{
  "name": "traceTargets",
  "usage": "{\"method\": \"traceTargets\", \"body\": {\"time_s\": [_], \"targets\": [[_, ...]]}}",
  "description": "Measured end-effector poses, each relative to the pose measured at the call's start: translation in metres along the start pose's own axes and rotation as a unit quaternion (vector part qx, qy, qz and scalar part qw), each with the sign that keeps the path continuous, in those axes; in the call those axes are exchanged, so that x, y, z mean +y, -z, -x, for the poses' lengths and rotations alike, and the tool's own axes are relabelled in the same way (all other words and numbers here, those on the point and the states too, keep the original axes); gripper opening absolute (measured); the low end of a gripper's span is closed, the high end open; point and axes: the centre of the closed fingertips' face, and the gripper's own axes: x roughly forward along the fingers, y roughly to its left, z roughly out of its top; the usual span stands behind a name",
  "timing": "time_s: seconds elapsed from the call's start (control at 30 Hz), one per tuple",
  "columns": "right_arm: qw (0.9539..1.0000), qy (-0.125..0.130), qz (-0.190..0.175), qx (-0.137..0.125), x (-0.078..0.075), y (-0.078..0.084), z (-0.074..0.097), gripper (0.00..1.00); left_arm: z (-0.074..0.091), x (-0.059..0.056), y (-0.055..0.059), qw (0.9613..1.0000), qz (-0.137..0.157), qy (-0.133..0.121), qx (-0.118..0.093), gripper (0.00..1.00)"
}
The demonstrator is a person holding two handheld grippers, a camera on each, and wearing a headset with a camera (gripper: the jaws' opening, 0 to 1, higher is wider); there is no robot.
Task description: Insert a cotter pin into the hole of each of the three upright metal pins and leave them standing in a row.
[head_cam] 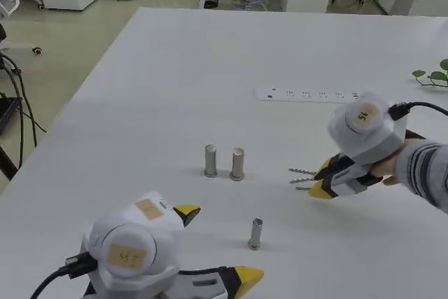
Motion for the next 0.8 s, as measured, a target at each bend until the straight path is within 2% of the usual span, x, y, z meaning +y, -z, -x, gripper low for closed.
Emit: {"method": "traceTargets", "body": {"time_s": [0.1,0.27,0.4,0.6,0.67,0.8], "targets": [[0.9998,-0.013,-0.009,0.007,0.002,0.001,-0.004,0.13,0.002,0.0,0.001,1.0,-0.002,-0.002,0.001,0.78],[0.9997,-0.016,-0.008,0.019,0.002,0.002,-0.009,0.12,0.005,-0.001,0.001,1.0,-0.006,-0.005,0.001,0.79],[0.999,-0.02,0.01,0.039,0.004,0.008,-0.012,0.1,0.007,-0.003,0.003,0.9998,-0.015,-0.008,0.007,0.8],[0.9991,-0.018,0.01,0.037,0.0,0.007,-0.012,0.04,0.009,-0.002,0.007,0.9998,-0.014,-0.009,0.013,0.78],[0.9989,-0.016,0.021,0.039,0.001,0.007,-0.012,0.03,0.01,-0.003,0.007,0.9998,-0.013,-0.009,0.014,0.78],[0.996,-0.017,0.074,0.048,0.004,0.007,-0.012,0.0,0.011,-0.003,0.007,0.9998,-0.012,-0.008,0.016,0.77]]}}
